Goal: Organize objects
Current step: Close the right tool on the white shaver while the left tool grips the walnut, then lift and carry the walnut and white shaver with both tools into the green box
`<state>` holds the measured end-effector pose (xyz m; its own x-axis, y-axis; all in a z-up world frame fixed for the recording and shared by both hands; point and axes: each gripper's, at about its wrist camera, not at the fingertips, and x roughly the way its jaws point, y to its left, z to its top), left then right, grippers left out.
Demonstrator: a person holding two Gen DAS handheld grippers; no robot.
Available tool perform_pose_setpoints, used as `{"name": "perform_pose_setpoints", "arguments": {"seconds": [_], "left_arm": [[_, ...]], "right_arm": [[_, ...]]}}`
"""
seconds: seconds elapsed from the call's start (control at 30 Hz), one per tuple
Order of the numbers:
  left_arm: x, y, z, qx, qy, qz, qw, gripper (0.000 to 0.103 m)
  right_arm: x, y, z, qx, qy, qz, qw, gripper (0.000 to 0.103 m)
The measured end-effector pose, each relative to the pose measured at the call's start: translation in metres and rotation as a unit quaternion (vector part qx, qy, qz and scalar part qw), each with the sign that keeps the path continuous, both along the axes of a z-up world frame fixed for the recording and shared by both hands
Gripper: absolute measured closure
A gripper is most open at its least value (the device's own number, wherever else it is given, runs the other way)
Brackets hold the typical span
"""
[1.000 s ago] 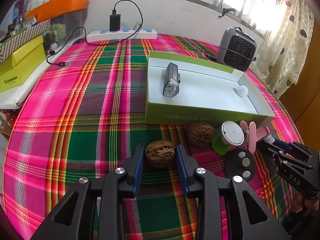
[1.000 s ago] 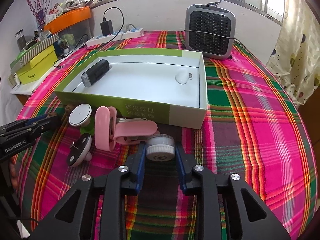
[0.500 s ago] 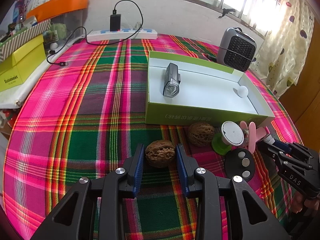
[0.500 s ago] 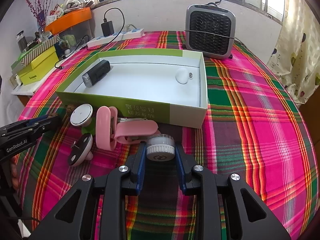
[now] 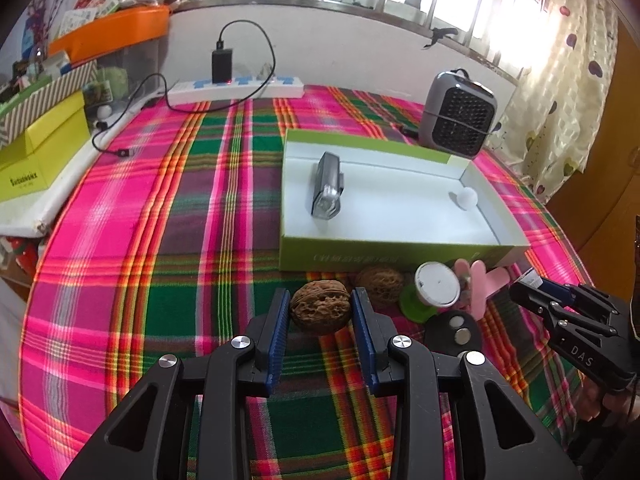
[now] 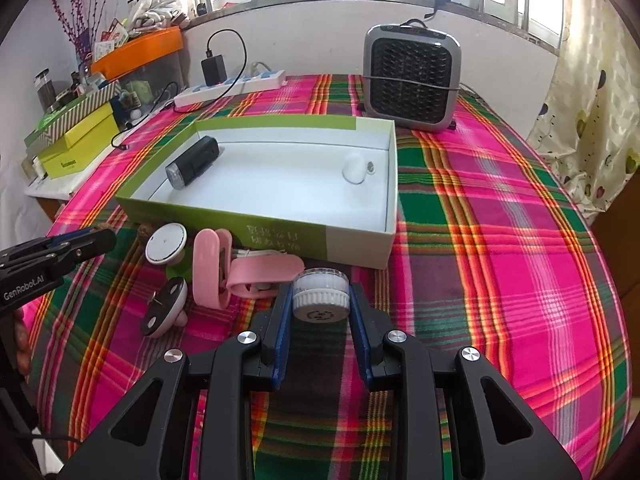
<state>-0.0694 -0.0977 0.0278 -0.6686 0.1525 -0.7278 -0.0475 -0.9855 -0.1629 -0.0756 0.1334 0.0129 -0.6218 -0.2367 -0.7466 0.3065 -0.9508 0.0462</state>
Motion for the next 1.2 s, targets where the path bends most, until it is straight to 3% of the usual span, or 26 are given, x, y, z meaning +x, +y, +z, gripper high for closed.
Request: {"name": "perform_pose_setpoints", "arguments": {"seconds": [0.5,1.2], "left_arm": [[-0.021,0.014,0.025,-0.003,0.023,-0.025,0.9994,0.074],[-0.088,0.029,0.029,-0.007,0.02,-0.044,0.9988,0.074]], "right_arm": [[-0.011,0.005,0.022,-0.004,0.024,-0.003,1.0,0.074],[-0.075,-0.005,0.036,0.004,0.033,0.007,0.999,0.074]]}}
